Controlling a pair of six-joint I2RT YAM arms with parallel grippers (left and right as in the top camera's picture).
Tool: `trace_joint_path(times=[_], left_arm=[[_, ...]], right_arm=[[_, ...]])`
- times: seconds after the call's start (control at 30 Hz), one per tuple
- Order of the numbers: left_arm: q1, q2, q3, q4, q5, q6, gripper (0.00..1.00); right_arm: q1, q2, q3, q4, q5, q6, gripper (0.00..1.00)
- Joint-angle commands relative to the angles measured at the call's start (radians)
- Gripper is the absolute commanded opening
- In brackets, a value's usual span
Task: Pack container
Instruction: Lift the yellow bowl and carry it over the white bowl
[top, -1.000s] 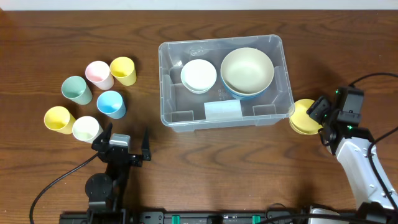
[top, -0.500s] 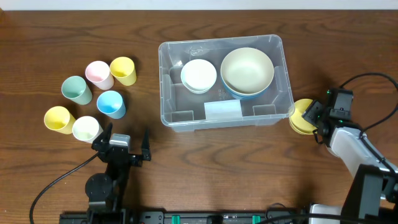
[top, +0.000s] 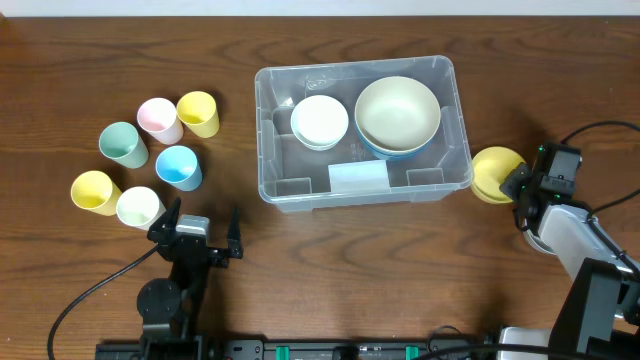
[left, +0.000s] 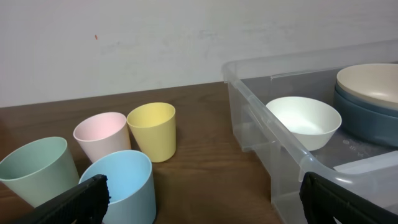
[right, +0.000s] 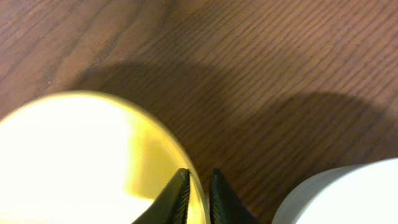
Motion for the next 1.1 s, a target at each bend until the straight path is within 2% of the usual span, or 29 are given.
trace_joint_path(times=[0.0, 0.13, 0.5, 0.9, 0.97, 1.07], left_arm=[[0.005, -0.006, -0.019, -0.032, 0.011, 0.006, 0.98], [0.005, -0.006, -0.019, -0.032, 0.011, 0.006, 0.98], [0.005, -0.006, -0.019, -0.032, 0.011, 0.006, 0.98], [0.005, -0.006, -0.019, -0.032, 0.011, 0.006, 0.98], [0.005, -0.006, -0.019, -0.032, 0.011, 0.006, 0.98], [0.005, -0.006, -0.019, -0.032, 0.011, 0.006, 0.98]], right_arm=[[-0.019, 0.005, -0.008, 0.003, 0.010, 0.022, 0.06], [-0.036, 0.005, -0.008, 0.004, 0.006, 0.058, 0.01], [-0.082, -0.041, 0.037, 0.002, -0.120, 0.092, 0.01], [-0.114, -0.237, 0.222, -0.195, -0.147, 0.103, 0.01], [-0.114, -0.283, 0.254, -0.224, -0.189, 0.099, 0.01], [-0.113, -0.345, 0.287, -0.225, -0.359, 0.053, 0.01]])
